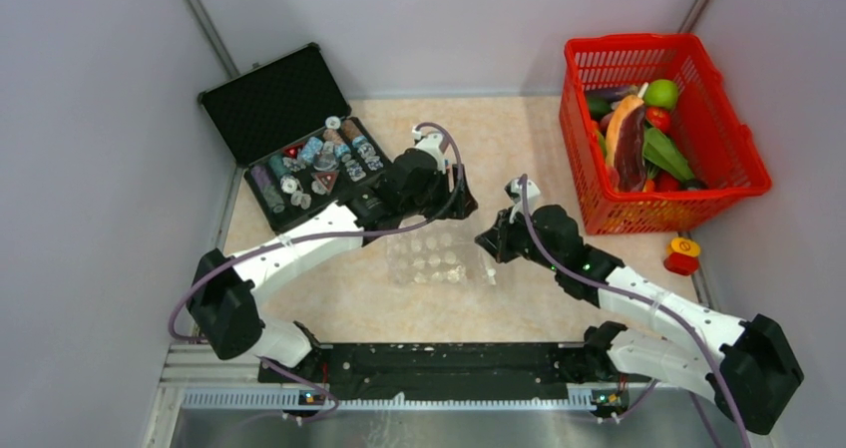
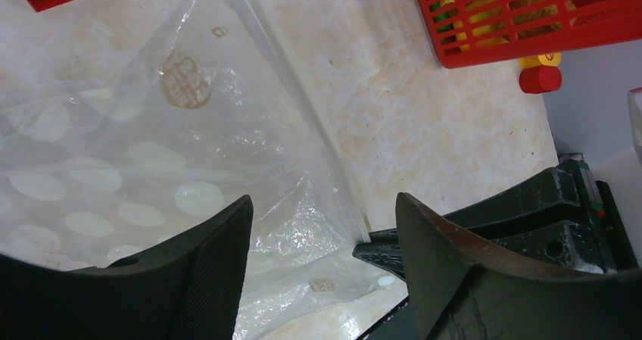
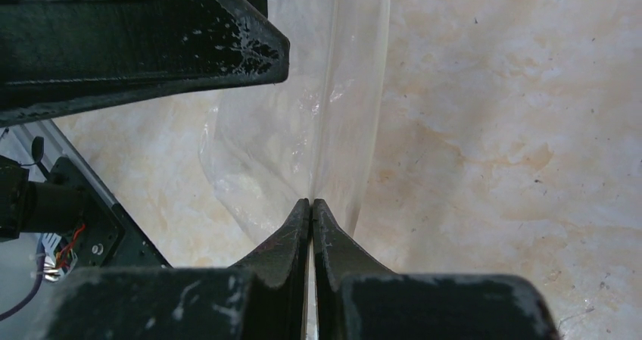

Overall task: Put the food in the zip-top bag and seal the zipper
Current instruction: Open the zipper of the food storage bag.

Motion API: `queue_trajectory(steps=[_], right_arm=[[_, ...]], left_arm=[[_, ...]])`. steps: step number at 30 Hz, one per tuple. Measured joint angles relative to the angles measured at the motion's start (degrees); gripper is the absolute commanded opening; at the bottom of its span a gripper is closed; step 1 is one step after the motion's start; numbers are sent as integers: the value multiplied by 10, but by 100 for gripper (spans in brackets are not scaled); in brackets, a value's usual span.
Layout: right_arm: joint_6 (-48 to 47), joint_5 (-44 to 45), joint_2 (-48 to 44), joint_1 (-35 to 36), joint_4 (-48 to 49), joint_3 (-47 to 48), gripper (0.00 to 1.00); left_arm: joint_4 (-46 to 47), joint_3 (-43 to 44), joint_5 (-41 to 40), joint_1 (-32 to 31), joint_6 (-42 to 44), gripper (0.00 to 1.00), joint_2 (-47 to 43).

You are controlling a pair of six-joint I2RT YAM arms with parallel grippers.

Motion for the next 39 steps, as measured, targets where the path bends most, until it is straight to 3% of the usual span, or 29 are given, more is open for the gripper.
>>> queue_trajectory(steps=[15,22,29,36,39], right_arm=[[0,23,-6,16,5,0,0],[0,31,-6,24,6,0,0],[-1,35,-7,24,7,10,0],[-2,36,-7,25,10,12,0],[-2,37,-7,27,7,12,0]], left_arm=[[-9,26,-3,-13,-9,63,41],[-18,33,-18,-15,-9,50,52],[-18,33,-24,-16,-8,48,52],[-26,46,-24,-17,0,39,65],[-31,46,-24,-19,3,31,65]])
